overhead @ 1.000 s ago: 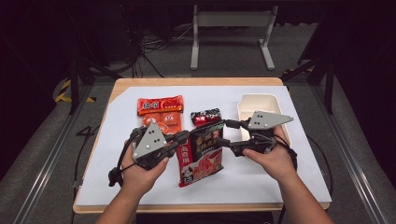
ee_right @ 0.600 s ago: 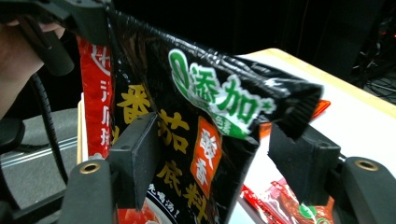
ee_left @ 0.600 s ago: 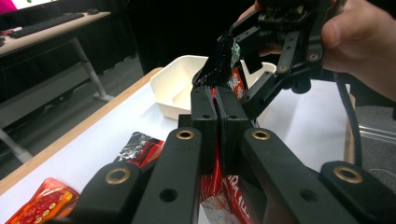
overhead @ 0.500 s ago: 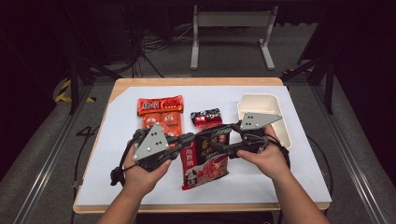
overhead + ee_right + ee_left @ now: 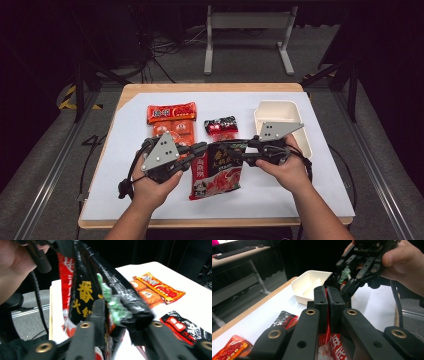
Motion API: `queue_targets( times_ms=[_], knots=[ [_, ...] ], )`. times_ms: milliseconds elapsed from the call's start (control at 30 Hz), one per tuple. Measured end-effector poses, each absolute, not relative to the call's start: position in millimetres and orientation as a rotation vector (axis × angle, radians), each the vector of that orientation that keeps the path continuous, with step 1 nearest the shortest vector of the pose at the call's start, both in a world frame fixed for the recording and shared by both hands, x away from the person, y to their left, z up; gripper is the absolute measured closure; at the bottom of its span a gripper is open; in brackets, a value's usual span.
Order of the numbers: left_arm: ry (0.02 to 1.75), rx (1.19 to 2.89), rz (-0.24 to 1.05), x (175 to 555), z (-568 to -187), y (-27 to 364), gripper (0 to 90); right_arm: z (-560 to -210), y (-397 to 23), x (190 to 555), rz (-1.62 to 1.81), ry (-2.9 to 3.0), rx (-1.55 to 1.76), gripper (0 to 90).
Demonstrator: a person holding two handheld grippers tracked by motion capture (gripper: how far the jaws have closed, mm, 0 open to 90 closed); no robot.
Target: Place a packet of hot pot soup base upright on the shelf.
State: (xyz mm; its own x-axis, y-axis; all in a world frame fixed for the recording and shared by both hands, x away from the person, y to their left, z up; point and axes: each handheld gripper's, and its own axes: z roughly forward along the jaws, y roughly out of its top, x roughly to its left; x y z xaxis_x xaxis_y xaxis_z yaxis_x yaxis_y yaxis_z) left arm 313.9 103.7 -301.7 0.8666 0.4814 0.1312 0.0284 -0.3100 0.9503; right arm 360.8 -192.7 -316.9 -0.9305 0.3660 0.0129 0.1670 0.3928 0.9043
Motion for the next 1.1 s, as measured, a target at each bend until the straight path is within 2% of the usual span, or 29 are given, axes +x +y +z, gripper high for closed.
queue_targets(
  times_ms=[333,400,467,600,767,1100],
  knots=[
    [0.385,1.781,0.423,316.5,-301.9,108.4,83.0,-307.4,-194.9,355.5,1.562,2.430,0.476,79.3],
    [0.401,1.742,0.433,318.1,-302.5,110.2,72.8,-304.3,-197.0,354.3,1.559,2.411,0.489,79.9],
    [0.443,1.720,0.434,319.0,-302.3,111.8,51.5,-302.8,-198.9,354.2,1.543,2.399,0.508,80.3],
    [0.472,1.714,0.408,320.3,-301.2,118.0,40.2,-300.4,-204.4,357.4,1.539,2.388,0.544,80.5],
    [0.505,1.746,0.439,322.9,-301.7,126.3,34.6,-290.4,-211.3,361.0,1.546,2.354,0.555,80.5],
    [0.612,1.792,0.422,335.2,-308.5,140.7,29.1,-266.0,-226.0,371.4,1.535,2.268,0.579,80.4]
  ],
)
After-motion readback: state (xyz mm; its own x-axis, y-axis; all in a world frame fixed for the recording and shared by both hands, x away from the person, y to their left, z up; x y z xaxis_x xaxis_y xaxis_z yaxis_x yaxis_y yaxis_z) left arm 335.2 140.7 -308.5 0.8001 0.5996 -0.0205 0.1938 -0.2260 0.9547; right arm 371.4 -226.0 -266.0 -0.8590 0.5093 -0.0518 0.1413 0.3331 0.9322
